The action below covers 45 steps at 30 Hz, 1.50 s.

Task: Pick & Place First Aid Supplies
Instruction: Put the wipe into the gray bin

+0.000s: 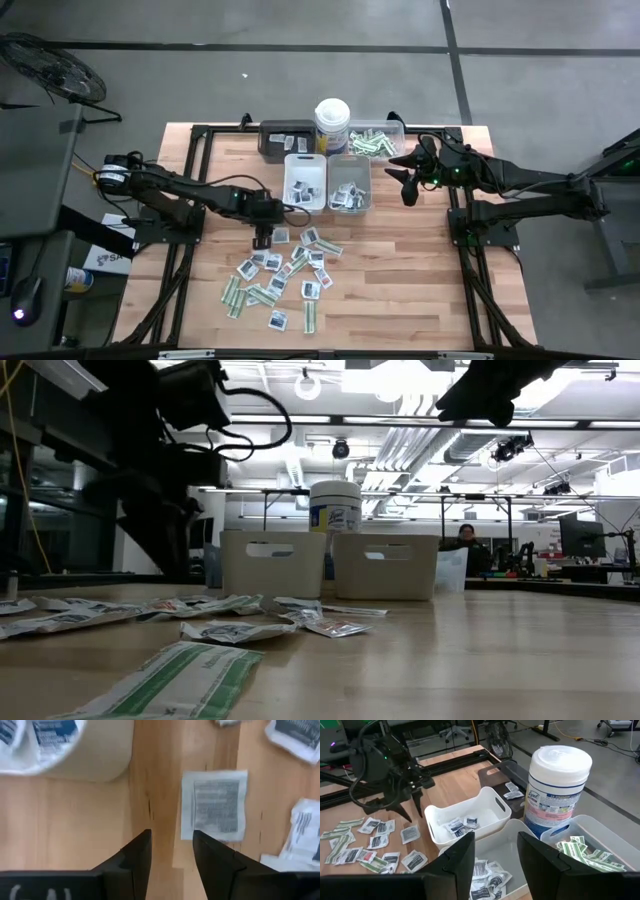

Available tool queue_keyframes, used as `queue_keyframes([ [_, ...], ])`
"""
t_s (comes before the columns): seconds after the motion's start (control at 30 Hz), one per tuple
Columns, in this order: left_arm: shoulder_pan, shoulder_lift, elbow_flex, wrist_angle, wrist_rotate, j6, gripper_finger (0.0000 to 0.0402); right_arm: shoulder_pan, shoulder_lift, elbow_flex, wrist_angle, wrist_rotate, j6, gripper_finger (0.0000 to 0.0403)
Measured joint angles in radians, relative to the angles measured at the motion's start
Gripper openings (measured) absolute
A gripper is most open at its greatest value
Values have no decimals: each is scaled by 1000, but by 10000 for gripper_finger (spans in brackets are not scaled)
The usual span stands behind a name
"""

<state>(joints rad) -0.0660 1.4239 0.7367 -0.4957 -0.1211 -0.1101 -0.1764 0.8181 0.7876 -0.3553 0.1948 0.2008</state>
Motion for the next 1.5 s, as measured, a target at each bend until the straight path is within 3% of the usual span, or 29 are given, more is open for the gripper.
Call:
queue_keyframes([
  [0.23,0,21,0,59,20,0,142,0,0,0,0,1,1,142],
  [0.77,-46,220,10,99,48,-60,140,0,0,0,1,5,9,142],
  [0.9,-46,240,11,94,77,-61,108,0,0,0,1,5,10,142],
  [1.13,-46,240,11,94,119,-60,14,0,0,0,0,5,12,142],
  [1.33,-45,221,8,87,137,-45,4,0,0,0,0,4,12,142],
  [1.5,-46,127,-1,52,205,9,1,0,0,0,0,-3,12,142],
])
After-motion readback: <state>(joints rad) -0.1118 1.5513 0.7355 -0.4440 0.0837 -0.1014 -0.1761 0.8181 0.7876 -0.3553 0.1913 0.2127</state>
